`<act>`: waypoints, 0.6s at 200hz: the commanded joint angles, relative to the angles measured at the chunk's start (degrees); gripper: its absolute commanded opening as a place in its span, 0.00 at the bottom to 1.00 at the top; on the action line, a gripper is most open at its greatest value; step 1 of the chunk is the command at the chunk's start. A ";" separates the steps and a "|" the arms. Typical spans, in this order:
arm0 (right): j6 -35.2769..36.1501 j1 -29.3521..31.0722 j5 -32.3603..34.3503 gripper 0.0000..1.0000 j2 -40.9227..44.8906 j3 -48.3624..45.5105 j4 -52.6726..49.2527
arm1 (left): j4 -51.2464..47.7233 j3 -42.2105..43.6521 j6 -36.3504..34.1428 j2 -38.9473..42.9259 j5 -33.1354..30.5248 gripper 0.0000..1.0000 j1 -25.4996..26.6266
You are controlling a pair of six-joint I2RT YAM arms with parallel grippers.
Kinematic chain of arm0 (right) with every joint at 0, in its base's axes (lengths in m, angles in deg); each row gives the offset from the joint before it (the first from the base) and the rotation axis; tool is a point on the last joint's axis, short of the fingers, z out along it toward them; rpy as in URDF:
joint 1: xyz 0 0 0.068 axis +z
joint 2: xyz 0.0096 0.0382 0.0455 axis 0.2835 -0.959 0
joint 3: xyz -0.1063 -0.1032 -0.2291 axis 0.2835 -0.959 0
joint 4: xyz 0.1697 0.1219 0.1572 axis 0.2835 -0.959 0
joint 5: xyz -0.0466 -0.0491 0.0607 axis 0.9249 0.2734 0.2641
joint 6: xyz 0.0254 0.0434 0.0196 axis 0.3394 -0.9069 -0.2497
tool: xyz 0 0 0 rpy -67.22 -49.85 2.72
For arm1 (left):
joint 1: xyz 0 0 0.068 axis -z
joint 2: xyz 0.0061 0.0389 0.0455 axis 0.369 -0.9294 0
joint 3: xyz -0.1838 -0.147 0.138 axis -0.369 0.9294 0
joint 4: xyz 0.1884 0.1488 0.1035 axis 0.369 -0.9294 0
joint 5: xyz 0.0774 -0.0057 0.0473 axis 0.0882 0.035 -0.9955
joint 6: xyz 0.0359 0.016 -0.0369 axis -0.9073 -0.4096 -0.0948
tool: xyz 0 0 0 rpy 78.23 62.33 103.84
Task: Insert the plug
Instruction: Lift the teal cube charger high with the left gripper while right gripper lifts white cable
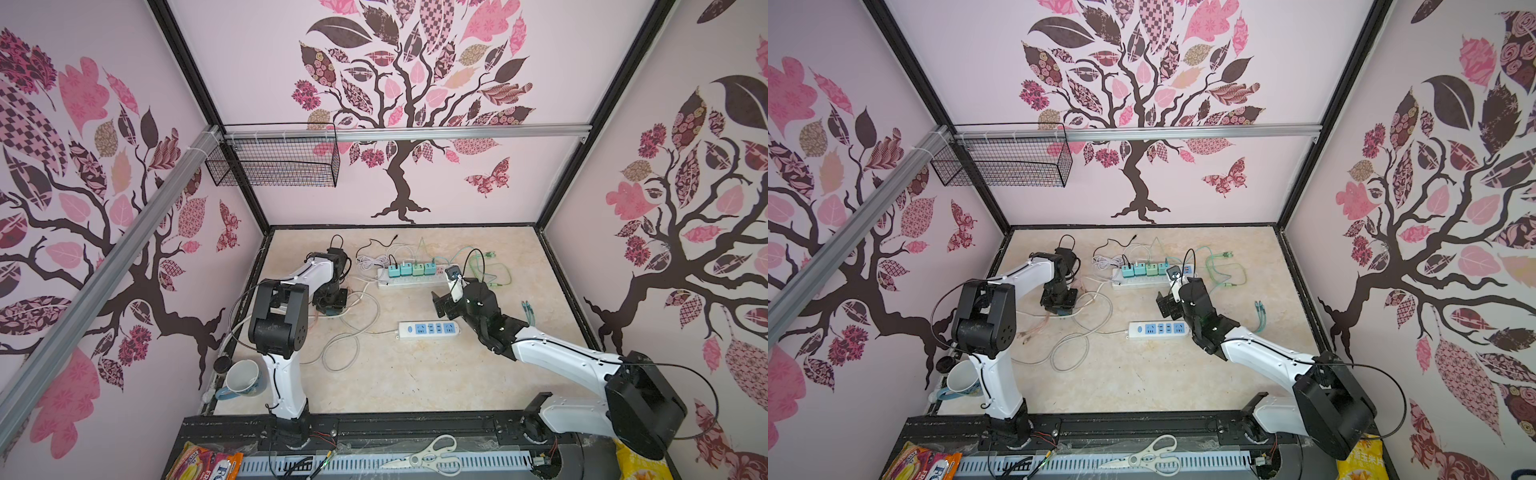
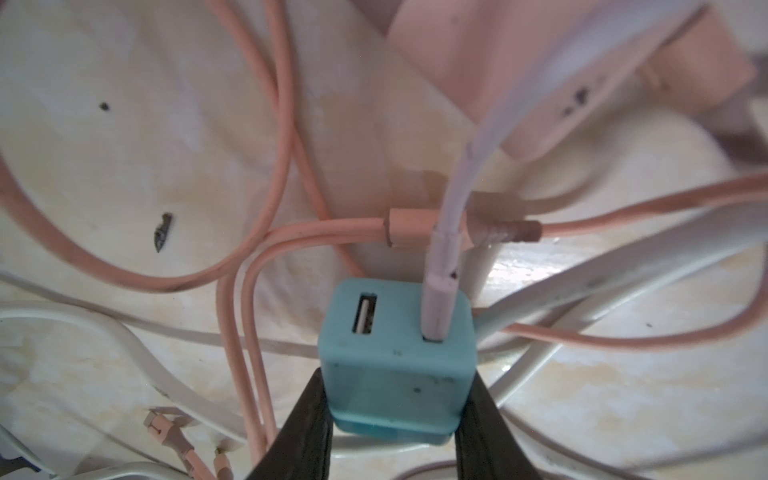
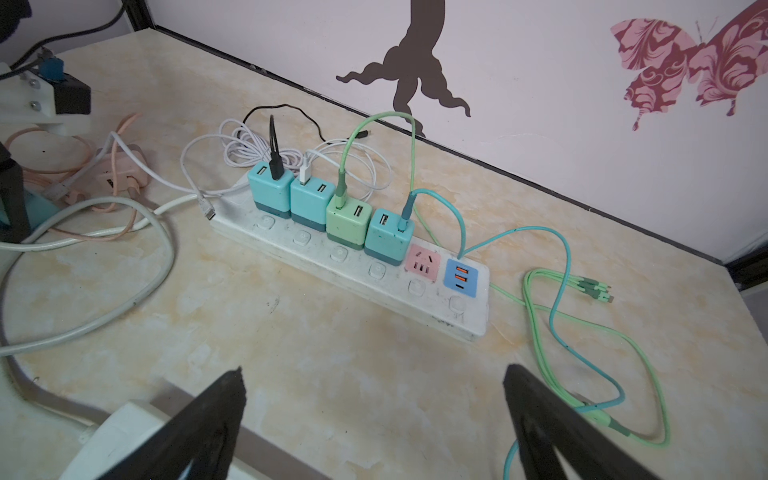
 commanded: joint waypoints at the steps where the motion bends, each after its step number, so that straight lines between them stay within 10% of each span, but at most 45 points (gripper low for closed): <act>1: -3.48 -0.12 2.32 1.00 0.61 1.40 -0.22 | -0.73 -0.60 -0.19 2.07 -1.64 0.22 -0.25; 31: -6.63 -0.12 2.25 1.00 1.68 1.59 0.07 | -0.31 0.40 -0.13 10.59 -0.30 0.00 -1.61; 120: -14.18 -0.16 -18.73 1.00 -3.88 8.46 -1.64 | 4.29 -1.23 0.96 36.24 7.94 0.00 -1.49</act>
